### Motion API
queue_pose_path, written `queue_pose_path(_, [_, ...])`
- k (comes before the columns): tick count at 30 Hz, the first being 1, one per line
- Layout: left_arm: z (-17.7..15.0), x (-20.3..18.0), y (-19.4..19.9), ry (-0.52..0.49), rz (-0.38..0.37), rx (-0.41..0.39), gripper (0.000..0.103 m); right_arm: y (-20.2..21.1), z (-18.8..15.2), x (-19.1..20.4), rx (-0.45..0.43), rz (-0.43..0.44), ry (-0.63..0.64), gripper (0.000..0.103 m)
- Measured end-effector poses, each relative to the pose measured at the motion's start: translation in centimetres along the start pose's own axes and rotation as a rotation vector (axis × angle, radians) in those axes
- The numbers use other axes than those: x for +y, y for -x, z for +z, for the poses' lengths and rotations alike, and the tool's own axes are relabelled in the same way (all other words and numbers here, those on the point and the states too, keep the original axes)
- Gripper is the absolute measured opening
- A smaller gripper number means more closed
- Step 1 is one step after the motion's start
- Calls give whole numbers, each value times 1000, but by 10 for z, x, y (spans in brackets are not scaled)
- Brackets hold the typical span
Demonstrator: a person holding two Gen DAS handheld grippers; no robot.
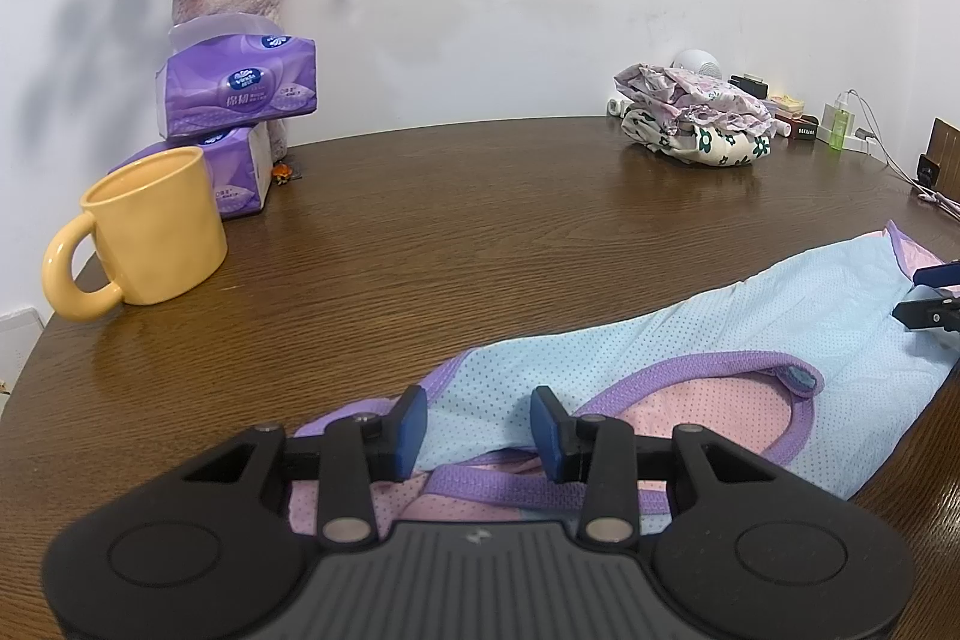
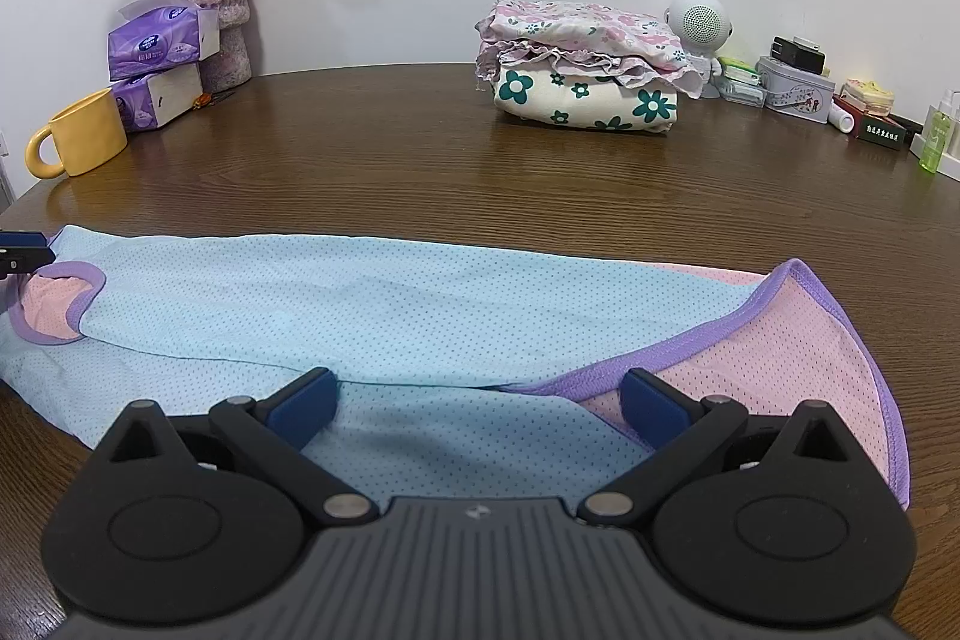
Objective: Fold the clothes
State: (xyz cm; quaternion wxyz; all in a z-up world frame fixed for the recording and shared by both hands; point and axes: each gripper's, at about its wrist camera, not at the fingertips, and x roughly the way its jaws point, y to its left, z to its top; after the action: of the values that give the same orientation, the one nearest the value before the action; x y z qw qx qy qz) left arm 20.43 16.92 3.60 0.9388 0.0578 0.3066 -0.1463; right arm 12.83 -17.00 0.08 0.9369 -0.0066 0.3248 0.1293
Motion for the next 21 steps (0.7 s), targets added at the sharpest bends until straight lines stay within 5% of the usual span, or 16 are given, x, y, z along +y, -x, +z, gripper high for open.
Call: queue_pose_path(21, [0,0,0,1,1,0,37,0,0,2,0,2,1,102])
